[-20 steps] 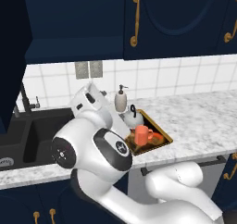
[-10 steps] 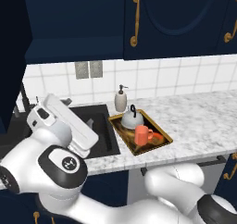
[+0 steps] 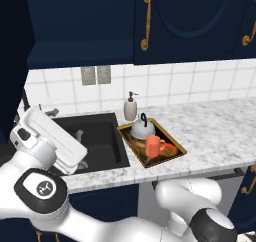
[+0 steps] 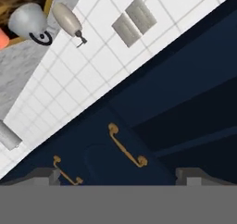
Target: Pick the kettle from the counter and place it on the tray. Then pick the mug from the cabinet and place it on the tray. Then close the cabinet doors.
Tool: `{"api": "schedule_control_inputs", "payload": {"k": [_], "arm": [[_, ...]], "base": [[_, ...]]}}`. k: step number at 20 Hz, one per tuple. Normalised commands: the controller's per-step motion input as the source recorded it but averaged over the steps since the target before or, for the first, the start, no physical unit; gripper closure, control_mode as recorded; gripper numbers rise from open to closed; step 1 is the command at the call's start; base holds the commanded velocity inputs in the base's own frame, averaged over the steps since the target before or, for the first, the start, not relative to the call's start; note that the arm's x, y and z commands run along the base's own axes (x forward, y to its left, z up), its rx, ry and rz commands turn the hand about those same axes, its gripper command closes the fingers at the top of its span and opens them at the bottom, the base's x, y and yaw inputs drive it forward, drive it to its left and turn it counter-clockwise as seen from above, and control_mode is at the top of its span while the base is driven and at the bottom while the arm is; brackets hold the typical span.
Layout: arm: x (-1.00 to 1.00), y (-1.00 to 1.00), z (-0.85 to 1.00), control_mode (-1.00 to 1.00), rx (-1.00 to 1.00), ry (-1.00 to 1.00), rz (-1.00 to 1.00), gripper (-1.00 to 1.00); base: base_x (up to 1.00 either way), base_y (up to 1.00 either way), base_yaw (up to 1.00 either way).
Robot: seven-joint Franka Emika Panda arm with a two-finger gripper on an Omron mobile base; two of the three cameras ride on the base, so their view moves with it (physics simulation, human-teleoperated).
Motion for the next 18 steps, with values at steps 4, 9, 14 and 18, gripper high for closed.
{"api": "schedule_control_inputs", "payload": {"k": [4,9,14,18], "arm": [[0.0,0.46,-0.04,-1.0,-0.03,-0.12,0.0,-1.0],[0.09,0.31,-0.11,-1.0,-0.02,-0.05,0.0,-1.0],[0.24,0.3,-0.26,-1.0,0.0,-0.04,0.0,-1.0],[0.46,0.1,-0.48,-1.0,0.0,-0.05,0.04,-1.0]], "base": [[0.0,0.0,0.0],[0.0,0.0,0.0],[0.0,0.0,0.0],[0.0,0.0,0.0]]}}
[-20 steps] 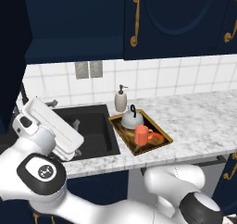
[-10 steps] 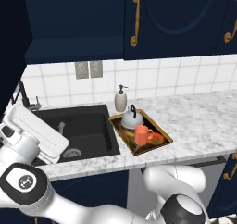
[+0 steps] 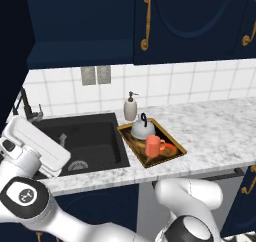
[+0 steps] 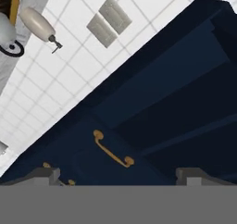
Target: Pick the kettle from the counter and place it on the tray. Then pick the mug from the cabinet and place it on the tray. Then close the cabinet doors.
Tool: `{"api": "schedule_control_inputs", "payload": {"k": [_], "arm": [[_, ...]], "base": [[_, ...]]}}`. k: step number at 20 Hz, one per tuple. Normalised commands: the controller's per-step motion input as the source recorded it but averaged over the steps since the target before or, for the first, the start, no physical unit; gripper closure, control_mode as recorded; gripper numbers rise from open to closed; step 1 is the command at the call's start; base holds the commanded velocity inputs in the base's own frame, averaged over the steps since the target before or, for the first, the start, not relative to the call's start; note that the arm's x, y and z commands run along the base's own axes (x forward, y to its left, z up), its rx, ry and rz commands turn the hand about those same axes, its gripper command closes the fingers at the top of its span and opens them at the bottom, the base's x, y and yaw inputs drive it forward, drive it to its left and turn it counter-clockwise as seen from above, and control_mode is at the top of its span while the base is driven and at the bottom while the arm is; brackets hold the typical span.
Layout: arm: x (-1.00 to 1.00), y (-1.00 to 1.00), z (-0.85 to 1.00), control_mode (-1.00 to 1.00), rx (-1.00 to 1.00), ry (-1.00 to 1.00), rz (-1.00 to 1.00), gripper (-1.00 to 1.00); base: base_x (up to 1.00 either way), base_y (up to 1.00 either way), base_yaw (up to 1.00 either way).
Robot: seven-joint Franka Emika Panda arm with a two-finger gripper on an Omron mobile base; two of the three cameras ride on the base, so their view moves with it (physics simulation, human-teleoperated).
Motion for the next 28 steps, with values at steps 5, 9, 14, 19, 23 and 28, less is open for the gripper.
{"api": "schedule_control_inputs", "payload": {"k": [5,9,14,19,23,28], "arm": [[0.09,0.31,-0.12,-1.0,0.0,-0.07,-0.01,-1.0],[-0.07,0.77,0.02,-1.0,-0.01,-0.04,-0.08,-1.0],[-0.28,0.86,0.06,-1.0,-0.01,-0.05,-0.16,-1.0],[-0.4,0.41,0.5,-1.0,0.0,-0.16,-0.19,-1.0],[-0.29,-0.01,0.76,-1.0,0.0,-0.11,-0.15,-1.0],[-0.12,-0.22,0.7,-1.0,0.0,-0.05,-0.11,-1.0]], "base": [[0.0,0.0,0.0],[0.0,0.0,0.0],[0.0,0.0,0.0],[0.0,0.0,0.0],[0.0,0.0,0.0],[0.0,0.0,0.0]]}}
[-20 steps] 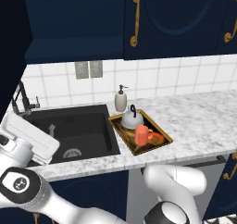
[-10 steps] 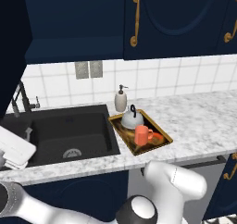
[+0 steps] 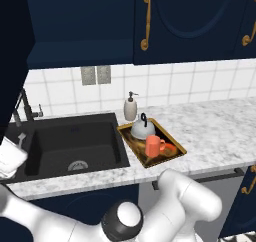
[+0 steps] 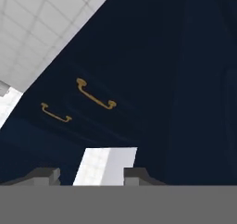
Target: Pick the kettle from the counter and place it on the tray. Then pick the mug from the cabinet and place it on the tray. Then close the cabinet doors.
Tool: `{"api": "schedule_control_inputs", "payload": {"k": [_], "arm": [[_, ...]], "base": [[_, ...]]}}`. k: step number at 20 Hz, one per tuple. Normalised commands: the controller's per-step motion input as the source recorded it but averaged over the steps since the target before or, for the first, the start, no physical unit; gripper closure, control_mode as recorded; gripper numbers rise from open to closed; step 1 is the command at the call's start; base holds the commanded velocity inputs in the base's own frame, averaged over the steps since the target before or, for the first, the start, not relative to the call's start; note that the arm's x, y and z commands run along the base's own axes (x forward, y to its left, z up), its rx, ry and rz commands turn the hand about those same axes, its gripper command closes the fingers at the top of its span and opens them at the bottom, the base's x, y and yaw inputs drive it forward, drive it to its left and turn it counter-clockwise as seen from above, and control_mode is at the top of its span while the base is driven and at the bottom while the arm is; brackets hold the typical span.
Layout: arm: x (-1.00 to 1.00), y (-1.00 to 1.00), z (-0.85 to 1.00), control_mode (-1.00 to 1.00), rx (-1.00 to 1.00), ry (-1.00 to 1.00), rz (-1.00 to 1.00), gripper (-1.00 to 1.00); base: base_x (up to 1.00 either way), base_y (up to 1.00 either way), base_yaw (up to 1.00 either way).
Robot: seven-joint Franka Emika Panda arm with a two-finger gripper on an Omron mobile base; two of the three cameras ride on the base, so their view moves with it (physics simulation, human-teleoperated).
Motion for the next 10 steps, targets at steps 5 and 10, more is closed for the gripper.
{"api": "schedule_control_inputs", "payload": {"k": [5,10], "arm": [[0.0,-0.59,0.62,-1.0,0.02,-0.02,-0.01,-1.0],[0.04,-0.77,0.56,-1.0,0.07,0.0,0.0,-1.0]], "base": [[0.0,0.0,0.0],[0.0,0.0,0.0]]}}
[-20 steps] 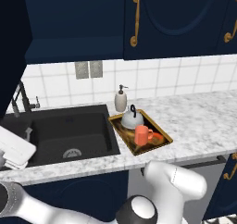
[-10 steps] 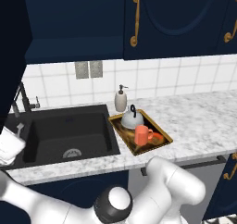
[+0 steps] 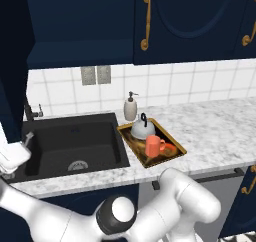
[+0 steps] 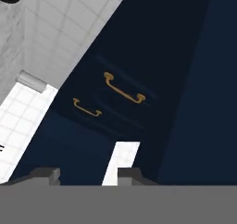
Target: Pick the kettle from the counter and place it on the tray. Then pick the mug from the cabinet and place it on the tray. Then close the cabinet doors.
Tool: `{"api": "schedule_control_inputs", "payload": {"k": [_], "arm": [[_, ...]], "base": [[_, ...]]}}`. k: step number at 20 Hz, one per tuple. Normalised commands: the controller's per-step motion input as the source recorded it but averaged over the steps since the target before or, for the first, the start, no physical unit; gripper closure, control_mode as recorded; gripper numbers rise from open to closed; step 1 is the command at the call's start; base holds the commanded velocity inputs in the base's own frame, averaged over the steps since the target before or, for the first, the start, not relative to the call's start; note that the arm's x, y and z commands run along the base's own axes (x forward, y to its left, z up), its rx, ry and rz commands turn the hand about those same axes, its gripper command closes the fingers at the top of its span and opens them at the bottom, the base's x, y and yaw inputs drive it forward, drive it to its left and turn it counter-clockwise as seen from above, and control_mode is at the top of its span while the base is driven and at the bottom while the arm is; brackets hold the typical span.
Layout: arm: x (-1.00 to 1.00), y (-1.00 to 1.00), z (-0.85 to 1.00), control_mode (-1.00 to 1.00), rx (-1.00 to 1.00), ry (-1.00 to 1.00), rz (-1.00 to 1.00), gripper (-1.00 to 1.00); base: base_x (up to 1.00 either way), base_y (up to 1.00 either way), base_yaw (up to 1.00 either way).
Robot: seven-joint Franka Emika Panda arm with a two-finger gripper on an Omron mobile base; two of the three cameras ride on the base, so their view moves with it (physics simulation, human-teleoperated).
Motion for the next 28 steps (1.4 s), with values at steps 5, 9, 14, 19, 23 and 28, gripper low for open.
{"api": "schedule_control_inputs", "payload": {"k": [5,9,14,19,23,28], "arm": [[0.23,-0.84,0.46,-1.0,0.11,0.0,0.02,-1.0],[0.36,-0.88,0.37,-1.0,0.1,0.03,0.09,-1.0],[0.49,-0.83,0.37,-1.0,0.1,0.04,0.12,-1.0],[0.57,-0.8,0.35,-1.0,0.11,0.05,0.14,-1.0],[0.64,-0.75,0.39,-1.0,0.12,0.05,0.15,-1.0],[0.7,-0.63,0.42,-1.0,0.13,0.03,0.18,-1.0]], "base": [[0.0,0.0,0.0],[0.0,0.0,0.0],[0.0,0.0,0.0],[0.0,0.0,0.0],[0.0,0.0,0.0],[0.0,0.0,0.0]]}}
